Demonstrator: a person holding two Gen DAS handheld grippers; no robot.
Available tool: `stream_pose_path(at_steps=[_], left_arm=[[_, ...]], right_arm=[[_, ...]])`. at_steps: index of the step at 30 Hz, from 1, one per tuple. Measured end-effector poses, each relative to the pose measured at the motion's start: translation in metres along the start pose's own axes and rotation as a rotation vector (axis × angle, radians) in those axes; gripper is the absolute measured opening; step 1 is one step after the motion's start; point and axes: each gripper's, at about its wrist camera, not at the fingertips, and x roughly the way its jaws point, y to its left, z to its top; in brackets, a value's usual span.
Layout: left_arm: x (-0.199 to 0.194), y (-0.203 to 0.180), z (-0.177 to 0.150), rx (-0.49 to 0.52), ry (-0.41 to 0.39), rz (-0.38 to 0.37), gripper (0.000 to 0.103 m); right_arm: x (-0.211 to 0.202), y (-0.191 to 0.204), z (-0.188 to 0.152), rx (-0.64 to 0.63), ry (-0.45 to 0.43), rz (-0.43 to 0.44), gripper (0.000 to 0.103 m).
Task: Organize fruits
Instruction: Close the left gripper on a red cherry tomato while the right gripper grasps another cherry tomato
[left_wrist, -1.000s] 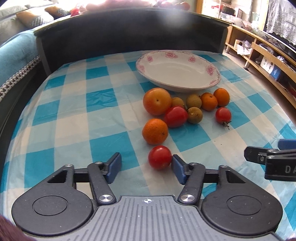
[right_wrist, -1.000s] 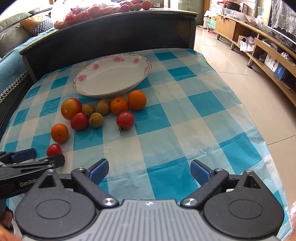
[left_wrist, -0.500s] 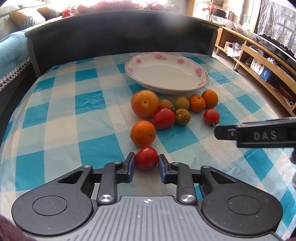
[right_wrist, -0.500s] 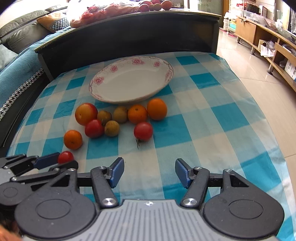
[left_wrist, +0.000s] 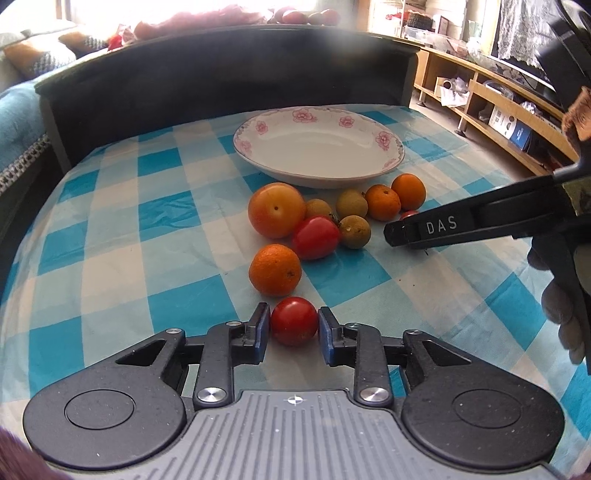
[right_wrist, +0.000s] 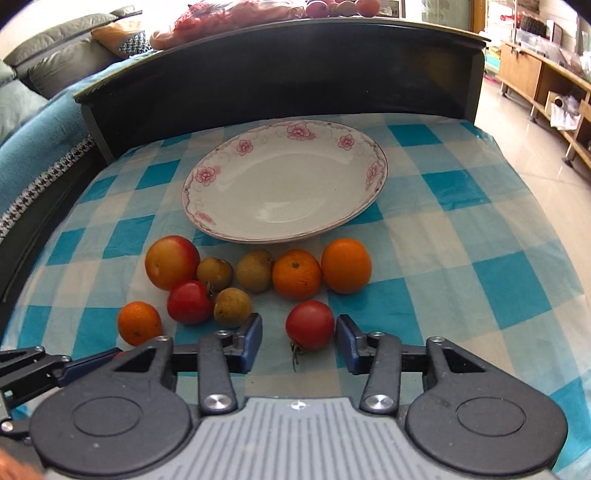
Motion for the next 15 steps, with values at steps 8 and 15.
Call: stream_pose_path(at_steps=[8, 15], left_arm=[[-0.0005, -0.0052, -0.0029, 0.044, -0.015, 0.014, 0.035], [-0.0033, -0.0051, -0.0024, 0.049, 0.000, 0.010, 0.033]], right_arm=[[-0.0033, 0.0023, -0.0026, -0.043, -0.004, -0.021, 0.032], [-0.0094, -0.0007, -0.0069, -0.035, 0.005, -0.006, 0.032]])
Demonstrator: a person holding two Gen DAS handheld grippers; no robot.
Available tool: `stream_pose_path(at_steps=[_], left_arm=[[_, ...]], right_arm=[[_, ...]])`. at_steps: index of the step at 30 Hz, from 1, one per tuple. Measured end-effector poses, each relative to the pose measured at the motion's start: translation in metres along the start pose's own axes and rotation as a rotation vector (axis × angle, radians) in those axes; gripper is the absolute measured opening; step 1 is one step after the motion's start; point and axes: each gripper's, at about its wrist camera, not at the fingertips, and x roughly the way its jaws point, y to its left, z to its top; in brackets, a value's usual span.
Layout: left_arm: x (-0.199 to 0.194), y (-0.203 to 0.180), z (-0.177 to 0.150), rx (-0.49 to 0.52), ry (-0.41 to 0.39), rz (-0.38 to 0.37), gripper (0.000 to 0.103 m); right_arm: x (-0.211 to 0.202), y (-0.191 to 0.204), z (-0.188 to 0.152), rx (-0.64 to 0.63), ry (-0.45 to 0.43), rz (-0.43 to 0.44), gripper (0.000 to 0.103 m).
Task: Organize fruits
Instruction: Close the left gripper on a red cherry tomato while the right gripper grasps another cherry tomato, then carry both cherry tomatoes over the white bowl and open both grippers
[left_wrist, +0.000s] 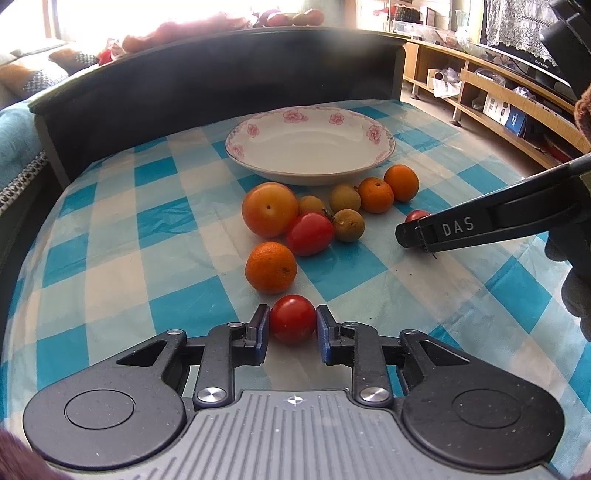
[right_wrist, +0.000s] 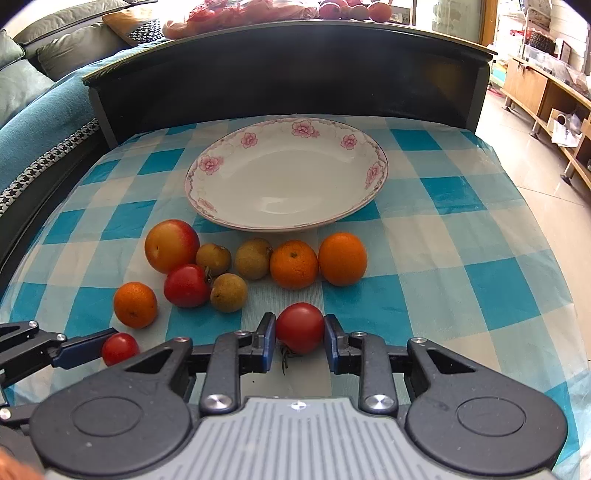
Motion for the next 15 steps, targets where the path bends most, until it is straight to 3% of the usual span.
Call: stream_pose_path(at_steps=[7, 15], left_arm=[[-0.008, 0.006, 0.003, -0.066, 0.024, -0.024, 0.033], [-0.018, 0.012, 0.033, -0.091, -0.034, -0.038, 0.033]], right_arm=[[-0.016, -0.002, -0.006, 0.012, -0.008, 0.013, 0.032], [-0.047, -0.002, 0.004, 0.027, -0.068, 0.008, 0.032]])
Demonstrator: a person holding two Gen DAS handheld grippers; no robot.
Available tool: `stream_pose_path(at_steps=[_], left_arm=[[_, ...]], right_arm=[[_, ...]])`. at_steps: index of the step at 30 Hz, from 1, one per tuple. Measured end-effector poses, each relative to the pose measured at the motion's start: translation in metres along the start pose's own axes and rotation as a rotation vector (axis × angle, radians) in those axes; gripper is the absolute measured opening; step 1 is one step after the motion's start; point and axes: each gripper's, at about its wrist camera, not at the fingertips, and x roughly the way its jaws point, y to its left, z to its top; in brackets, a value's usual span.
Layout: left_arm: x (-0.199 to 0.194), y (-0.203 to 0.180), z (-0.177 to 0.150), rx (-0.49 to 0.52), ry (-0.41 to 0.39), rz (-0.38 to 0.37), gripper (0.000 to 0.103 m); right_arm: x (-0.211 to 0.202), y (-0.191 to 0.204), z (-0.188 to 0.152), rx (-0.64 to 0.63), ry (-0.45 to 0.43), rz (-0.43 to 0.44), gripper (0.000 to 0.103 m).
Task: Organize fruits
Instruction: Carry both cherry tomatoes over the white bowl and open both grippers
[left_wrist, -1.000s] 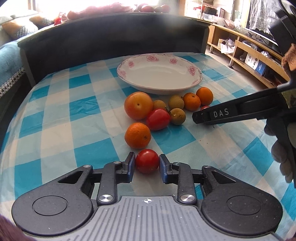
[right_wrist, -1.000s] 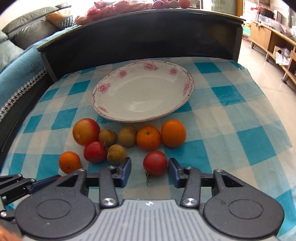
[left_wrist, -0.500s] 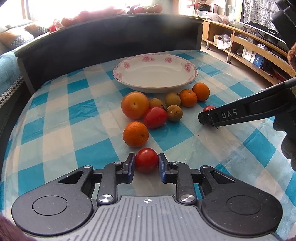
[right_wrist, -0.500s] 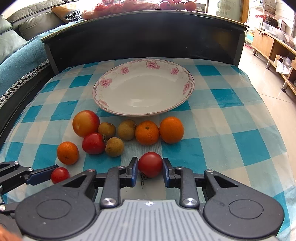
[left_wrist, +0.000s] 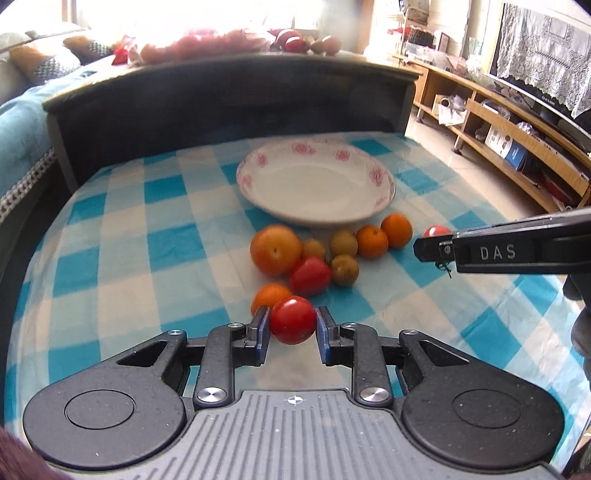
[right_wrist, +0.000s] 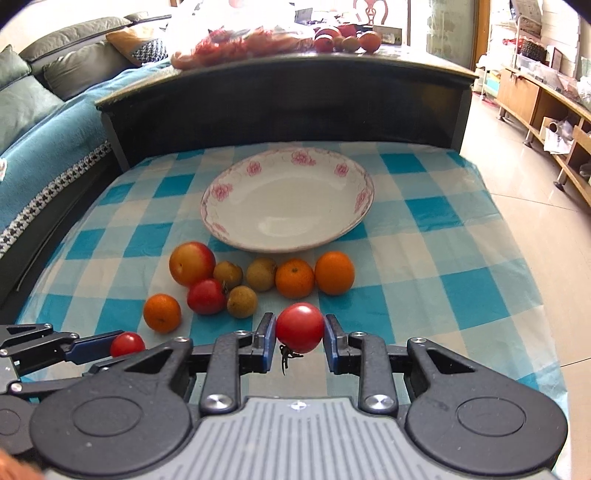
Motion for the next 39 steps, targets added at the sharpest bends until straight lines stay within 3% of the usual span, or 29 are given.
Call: stream_pose_path(at_steps=[8, 14, 39], left_arm=[[0.027, 0.003, 0.051, -0.023, -0.039, -0.037, 0.033], [0.053, 0.007, 0.070, -0.023, -0.032, -0.017, 0.033], [0.085, 0.013, 0.079, -0.011, 0.011, -0.028, 0.037]], right_arm=[[0.011, -0.007, 0.037, 0.009, -0.018, -0.012, 0.032], [0.039, -0.018, 0.068, -0.001, -0.014, -0.012, 0.032], [0.094, -0.017, 0.085, -0.069, 0.074, 0.012, 0.032]])
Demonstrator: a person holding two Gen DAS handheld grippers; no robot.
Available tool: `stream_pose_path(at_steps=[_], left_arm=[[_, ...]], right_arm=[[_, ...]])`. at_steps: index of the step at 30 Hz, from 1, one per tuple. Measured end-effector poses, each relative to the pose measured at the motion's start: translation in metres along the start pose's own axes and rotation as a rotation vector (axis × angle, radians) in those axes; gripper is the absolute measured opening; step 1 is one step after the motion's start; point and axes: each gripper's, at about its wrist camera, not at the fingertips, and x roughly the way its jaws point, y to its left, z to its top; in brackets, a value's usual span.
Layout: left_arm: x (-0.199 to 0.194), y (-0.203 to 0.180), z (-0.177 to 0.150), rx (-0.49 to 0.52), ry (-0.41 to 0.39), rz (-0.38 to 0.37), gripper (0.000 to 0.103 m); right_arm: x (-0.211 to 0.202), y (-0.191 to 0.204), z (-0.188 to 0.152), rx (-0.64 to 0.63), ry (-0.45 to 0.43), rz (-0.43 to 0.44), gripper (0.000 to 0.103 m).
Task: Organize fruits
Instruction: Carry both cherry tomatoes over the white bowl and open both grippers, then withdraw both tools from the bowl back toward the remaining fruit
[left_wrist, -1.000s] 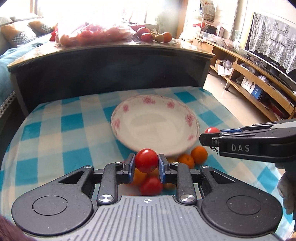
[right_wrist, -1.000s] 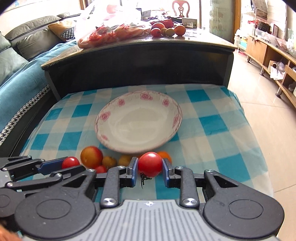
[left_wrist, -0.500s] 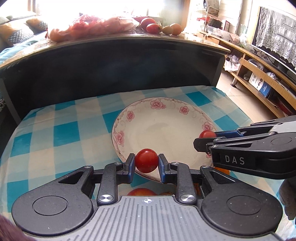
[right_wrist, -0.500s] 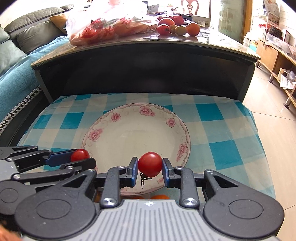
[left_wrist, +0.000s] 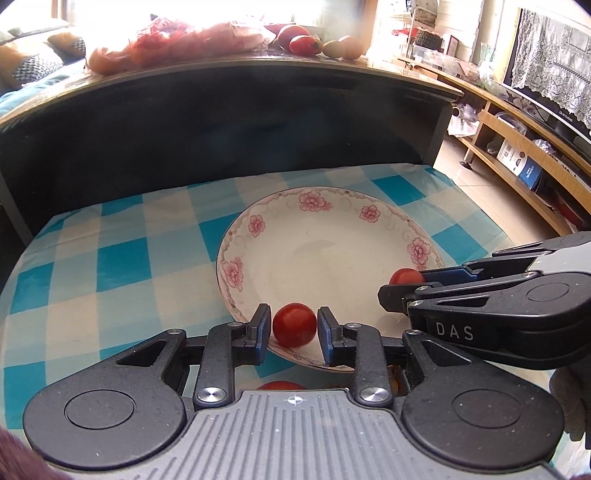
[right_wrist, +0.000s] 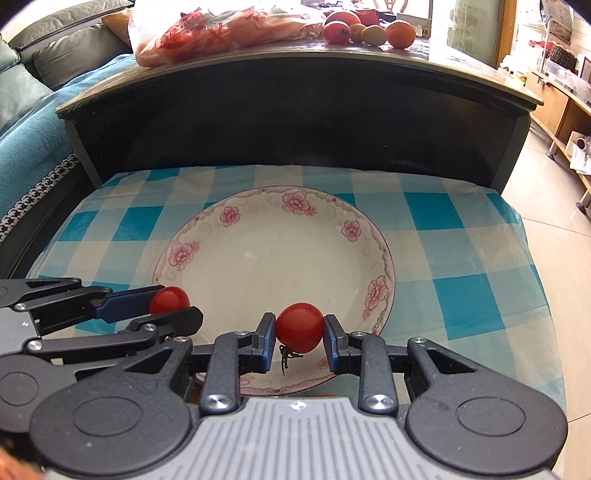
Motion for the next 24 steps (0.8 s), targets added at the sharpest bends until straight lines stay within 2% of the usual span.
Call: stream_pose_path(at_steps=[24], left_arm=[[-0.017, 0.010, 0.004, -0.038, -0.012, 0.027, 0.041]], right_arm=[[-0.019, -0.015, 0.003, 0.071, -0.047, -0.003, 0.032]])
